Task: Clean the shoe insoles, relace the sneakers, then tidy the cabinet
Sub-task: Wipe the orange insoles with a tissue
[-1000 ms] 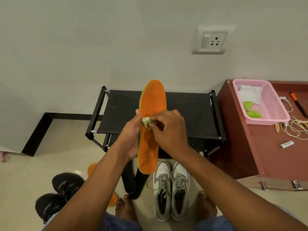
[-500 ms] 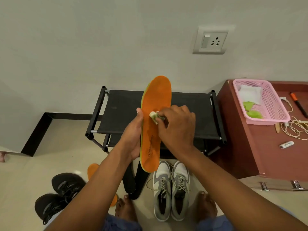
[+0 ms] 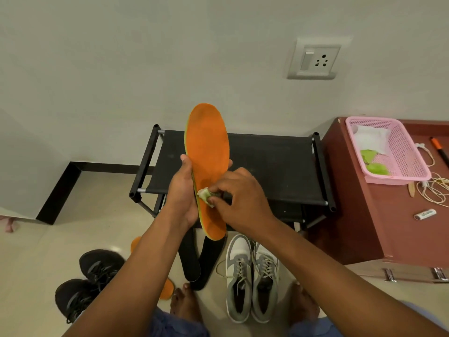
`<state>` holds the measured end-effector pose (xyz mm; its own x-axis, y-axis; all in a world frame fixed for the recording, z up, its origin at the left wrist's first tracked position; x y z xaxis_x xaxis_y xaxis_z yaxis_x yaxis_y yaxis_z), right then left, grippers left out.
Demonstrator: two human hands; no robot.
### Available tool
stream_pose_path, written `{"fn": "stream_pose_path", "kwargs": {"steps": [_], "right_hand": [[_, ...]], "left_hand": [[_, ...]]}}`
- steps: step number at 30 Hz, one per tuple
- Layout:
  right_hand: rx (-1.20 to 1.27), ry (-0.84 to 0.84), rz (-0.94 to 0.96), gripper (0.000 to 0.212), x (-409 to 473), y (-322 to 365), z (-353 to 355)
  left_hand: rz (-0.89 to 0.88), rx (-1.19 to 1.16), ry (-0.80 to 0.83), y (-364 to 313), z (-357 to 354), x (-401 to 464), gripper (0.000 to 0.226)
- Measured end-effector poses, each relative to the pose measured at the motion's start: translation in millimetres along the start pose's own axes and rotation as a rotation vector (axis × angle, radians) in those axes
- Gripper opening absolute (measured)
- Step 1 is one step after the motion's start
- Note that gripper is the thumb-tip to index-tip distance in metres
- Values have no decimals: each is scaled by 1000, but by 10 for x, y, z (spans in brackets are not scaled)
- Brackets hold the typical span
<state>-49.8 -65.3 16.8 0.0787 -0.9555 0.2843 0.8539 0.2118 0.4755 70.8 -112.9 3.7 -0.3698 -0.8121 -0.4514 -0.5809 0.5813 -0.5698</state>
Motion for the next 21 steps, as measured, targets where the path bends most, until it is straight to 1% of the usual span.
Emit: {"fn": "stream_pose_path", "kwargs": {"steps": [2,4,7,10,13,18,21], "right_hand": [[28,26,7,19,4,18,1],[3,5,-10,21,3,24,24],[-91,-58,-28,19,-15,52,54],[-180,-151,-76,15,4,17,125],[-253,-235,-149,15,45,-79,212],[-299,-334,-176,13,21,-96,264],[-272,-363,-165,12,22,-101,265]], "left_hand": [[2,-35,6,-8,30,21,80],[20,-60,4,3,37,35,81],[23,-48,-8,39,-2,5,78],[14,65,-15,121,-117,-66,69],[56,139,13,208,-213,-98,68],[95,163,69,205,-256,-113,67],[105,143,97,197,-274,-135,65]]}}
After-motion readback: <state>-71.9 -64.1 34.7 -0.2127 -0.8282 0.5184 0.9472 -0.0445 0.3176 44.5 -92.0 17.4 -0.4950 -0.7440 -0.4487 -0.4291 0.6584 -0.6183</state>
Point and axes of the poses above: each hand's wrist, its own x-axis towards the middle knuckle, its own z-axis out of the back of the hand, y = z × x, the point moved 4 cm from there along x, towards the middle knuckle, and after that the axes turned 13 degrees about -x, right-handed, at the moved point
